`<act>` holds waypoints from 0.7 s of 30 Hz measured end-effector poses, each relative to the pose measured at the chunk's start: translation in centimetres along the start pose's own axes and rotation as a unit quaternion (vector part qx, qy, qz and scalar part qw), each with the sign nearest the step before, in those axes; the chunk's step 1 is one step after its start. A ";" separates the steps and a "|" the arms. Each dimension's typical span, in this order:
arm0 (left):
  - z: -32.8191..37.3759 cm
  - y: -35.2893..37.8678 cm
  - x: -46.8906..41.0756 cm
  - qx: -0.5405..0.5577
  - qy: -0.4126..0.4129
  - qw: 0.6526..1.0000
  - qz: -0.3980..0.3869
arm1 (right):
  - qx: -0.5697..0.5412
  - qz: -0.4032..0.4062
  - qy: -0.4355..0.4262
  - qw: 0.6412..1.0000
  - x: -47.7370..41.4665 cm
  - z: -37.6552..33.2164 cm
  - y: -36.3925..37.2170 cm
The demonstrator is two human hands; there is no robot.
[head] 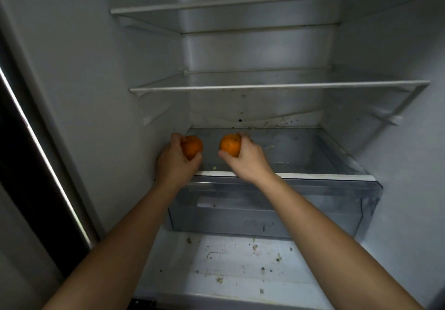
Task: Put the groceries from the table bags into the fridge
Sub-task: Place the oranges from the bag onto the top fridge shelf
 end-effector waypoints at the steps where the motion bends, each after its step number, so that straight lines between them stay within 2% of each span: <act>1: 0.2 -0.2 0.2 0.008 -0.002 1.000 0.019 | -0.005 0.011 -0.011 1.000 0.3 -0.2 -0.2; 5: 0.9 -1.5 1.0 0.093 -0.013 0.990 0.101 | 0.000 0.054 -0.095 0.994 2.2 -1.2 -1.4; 8: 2.2 -3.5 1.6 0.134 0.026 0.975 0.175 | 0.013 0.085 -0.189 0.978 3.4 -2.7 -2.8; 13: 5.5 -7.4 1.7 0.164 0.134 0.931 0.298 | -0.012 0.231 -0.339 0.912 4.0 -6.5 -5.6; 16: 7.2 -9.6 1.1 0.151 0.163 0.916 0.335 | -0.018 0.232 -0.346 0.909 3.5 -8.1 -6.8; 21: 9.2 -12.7 -0.1 0.175 0.158 0.901 0.365 | -0.007 0.222 -0.357 0.907 3.8 -8.1 -7.7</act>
Point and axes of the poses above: each hand's wrist, its own x-axis away from the middle knuckle, its own y-axis out of the palm, z = x × y, the point moved 3 cm from there along -x, towards the middle knuckle, and after that the axes turned 10 degrees about -x, right-handed, at the moved point
